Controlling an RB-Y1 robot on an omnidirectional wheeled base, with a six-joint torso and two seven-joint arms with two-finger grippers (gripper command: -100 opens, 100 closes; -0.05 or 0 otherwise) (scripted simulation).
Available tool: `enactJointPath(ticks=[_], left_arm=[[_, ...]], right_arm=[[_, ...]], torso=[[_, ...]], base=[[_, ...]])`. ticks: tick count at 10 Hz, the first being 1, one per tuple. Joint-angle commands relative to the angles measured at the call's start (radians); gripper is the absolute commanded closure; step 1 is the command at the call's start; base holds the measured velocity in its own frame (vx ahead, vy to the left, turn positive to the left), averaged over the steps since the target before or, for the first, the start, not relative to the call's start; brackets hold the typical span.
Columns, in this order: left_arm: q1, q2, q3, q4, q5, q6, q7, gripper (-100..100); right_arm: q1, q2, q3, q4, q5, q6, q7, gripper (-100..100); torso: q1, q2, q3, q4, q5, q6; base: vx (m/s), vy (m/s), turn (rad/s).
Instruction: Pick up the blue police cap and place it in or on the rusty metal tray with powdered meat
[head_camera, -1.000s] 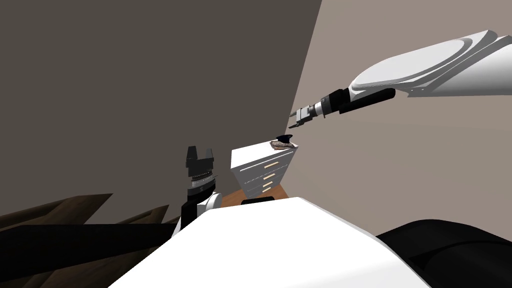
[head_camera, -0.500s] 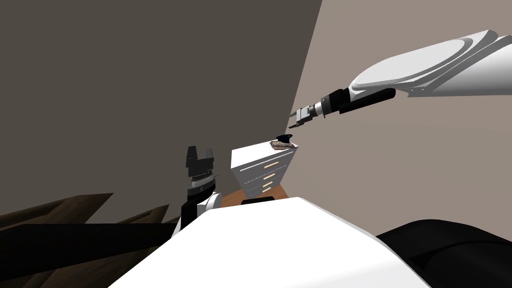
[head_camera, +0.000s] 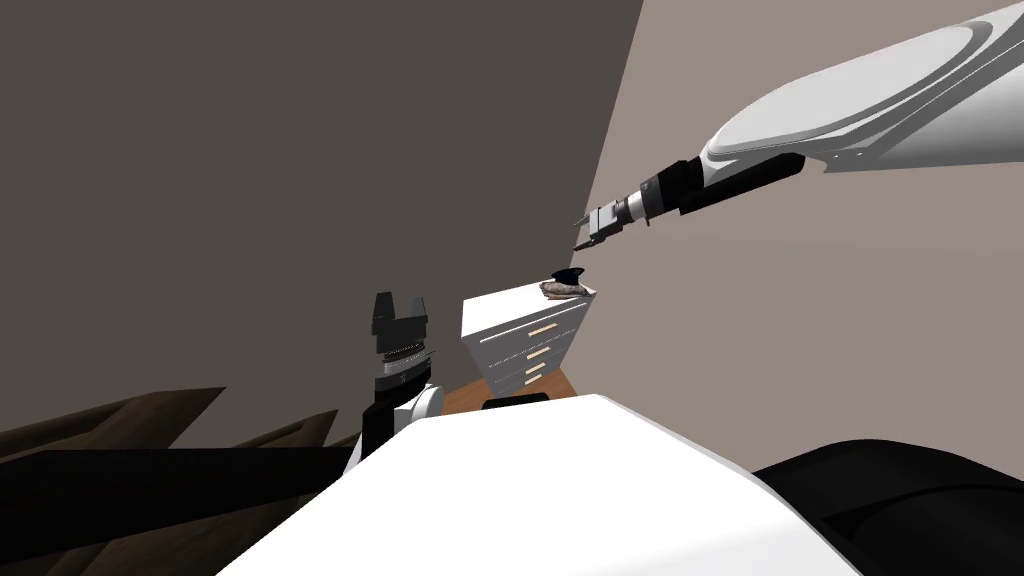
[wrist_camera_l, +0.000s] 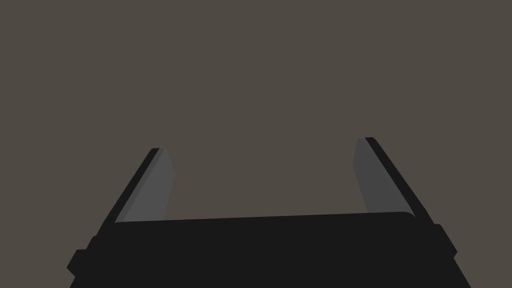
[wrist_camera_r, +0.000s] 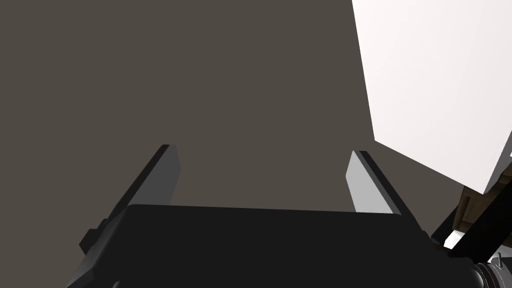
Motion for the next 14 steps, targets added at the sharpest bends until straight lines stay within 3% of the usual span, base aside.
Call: enactJointPath(ticks=[1, 10, 14], left_arm=[[0.000, 0.000, 0.000, 0.000, 0.000, 0.000, 0.000, 0], [0.000, 0.000, 0.000, 0.000, 0.000, 0.000, 0.000, 0], [0.000, 0.000, 0.000, 0.000, 0.000, 0.000, 0.000, 0]], right_arm=[[-0.010, -0.021, -0.013, 0.012, -0.006, -0.023, -0.020, -100], [-0.010, -0.021, -0.013, 0.012, -0.006, -0.023, -0.020, -100], [-0.029, -0.101, -0.024, 0.105, -0.007, -0.069, -0.092, -100]], torso=[[0.000, 0.000, 0.000, 0.000, 0.000, 0.000], [-0.001, 0.000, 0.000, 0.000, -0.001, 0.000], [-0.005, 0.002, 0.001, 0.000, -0.002, 0.000]], base=[[-0.003, 0.005, -0.014], [0.000, 0.000, 0.001], [-0.025, -0.061, 0.113]])
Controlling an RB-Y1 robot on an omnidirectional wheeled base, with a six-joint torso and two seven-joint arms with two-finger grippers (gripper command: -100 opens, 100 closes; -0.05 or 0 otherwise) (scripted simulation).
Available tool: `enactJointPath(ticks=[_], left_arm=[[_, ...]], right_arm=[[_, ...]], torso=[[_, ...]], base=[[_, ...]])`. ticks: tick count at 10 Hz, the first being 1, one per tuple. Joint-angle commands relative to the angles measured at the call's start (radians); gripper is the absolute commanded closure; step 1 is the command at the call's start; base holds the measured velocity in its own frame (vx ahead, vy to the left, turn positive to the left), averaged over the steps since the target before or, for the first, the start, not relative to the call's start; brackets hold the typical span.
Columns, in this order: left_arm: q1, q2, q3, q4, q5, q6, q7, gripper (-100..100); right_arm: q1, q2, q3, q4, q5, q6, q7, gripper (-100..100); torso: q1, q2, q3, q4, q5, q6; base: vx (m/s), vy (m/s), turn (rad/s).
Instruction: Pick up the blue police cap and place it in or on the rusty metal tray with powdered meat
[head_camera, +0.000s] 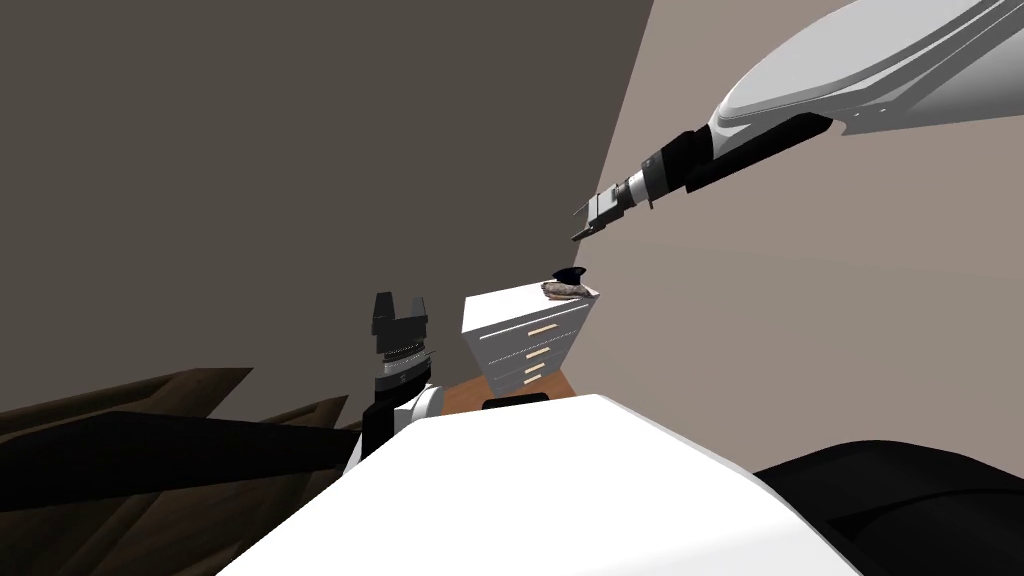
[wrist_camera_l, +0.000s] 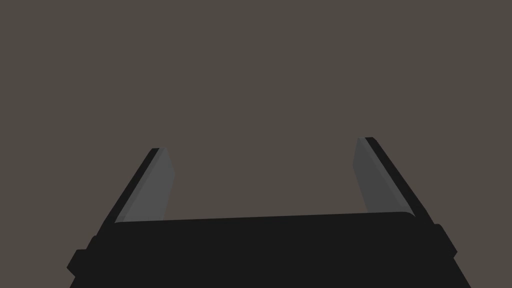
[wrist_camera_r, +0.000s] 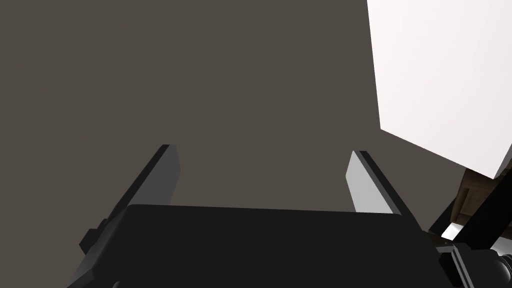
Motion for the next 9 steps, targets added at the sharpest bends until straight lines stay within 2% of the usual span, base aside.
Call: enactJointPath(ticks=[1, 2, 3, 4, 9], left_arm=[[0.000, 0.000, 0.000, 0.000, 0.000, 0.000, 0.000, 0], [0.000, 0.000, 0.000, 0.000, 0.000, 0.000, 0.000, 0], [0.000, 0.000, 0.000, 0.000, 0.000, 0.000, 0.000, 0], [0.000, 0.000, 0.000, 0.000, 0.000, 0.000, 0.000, 0], [0.000, 0.000, 0.000, 0.000, 0.000, 0.000, 0.000, 0]], right_arm=[[-0.006, -0.037, -0.006, 0.042, -0.002, -0.020, -0.032, -100], [-0.009, -0.051, -0.008, 0.058, -0.002, -0.028, -0.044, -100], [-0.009, -0.043, -0.007, 0.049, -0.002, -0.025, -0.036, -100], [-0.009, -0.045, -0.007, 0.051, -0.003, -0.026, -0.039, 0], [-0.009, -0.045, -0.007, 0.051, -0.003, -0.026, -0.039, 0]], torso=[[0.000, 0.000, 0.000, 0.000, 0.000, 0.000], [0.000, 0.000, 0.000, 0.000, 0.000, 0.000], [0.000, 0.000, 0.000, 0.000, 0.000, 0.000], [0.001, -0.001, 0.000, 0.000, 0.000, 0.000], [0.004, -0.002, -0.001, 0.000, 0.001, 0.000]], base=[[-0.022, -0.061, 0.093], [-0.027, -0.066, 0.124], [-0.013, -0.030, 0.029], [0.000, 0.000, 0.000], [0.000, 0.000, 0.000]])
